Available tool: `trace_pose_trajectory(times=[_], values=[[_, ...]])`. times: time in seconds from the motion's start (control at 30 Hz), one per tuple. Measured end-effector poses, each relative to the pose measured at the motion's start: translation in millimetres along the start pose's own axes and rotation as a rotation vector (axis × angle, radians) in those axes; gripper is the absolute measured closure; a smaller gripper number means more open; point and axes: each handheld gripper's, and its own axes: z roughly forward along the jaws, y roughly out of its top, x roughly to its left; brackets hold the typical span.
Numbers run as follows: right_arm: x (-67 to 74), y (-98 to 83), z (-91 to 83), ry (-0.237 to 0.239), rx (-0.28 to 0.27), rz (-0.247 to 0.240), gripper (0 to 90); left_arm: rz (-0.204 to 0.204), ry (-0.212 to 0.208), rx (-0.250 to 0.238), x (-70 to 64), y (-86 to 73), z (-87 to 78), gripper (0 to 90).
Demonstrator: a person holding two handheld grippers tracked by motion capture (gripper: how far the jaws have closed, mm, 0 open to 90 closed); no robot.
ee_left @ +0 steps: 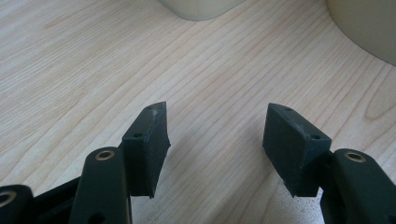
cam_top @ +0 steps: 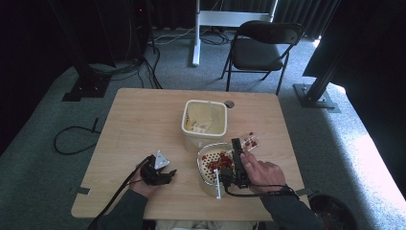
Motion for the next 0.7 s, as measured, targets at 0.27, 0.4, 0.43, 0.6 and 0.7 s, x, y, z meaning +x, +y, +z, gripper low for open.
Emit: trace_pose_trajectory(times=[0.27,0.4,0.43,0.6,0.7], values=[[-1.8,-0.8,2.4,0.012,-0.019,0.031,33.3,-0.005,-0.001,0.003,0.7,-0.3,0.2,41.2],[-0.7,-0.4,2.7,0.016,-0.022,0.037,33.3,-0.007,0.001,0.003,0.6,-0.7,0.1,41.2],[-0.5,-0.4,2.9,0.017,-0.022,0.037,33.3,-0.005,0.002,0.004,0.6,-0.8,0.2,41.2],[-0.8,-2.5,3.8,0.030,-0.031,0.071,33.2,-0.008,0.002,0.001,0.5,-0.7,-0.1,41.2],[-3.1,-6.4,5.2,0.051,-0.043,0.127,33.2,-0.008,0.002,0.003,0.4,-0.8,0.2,41.1]])
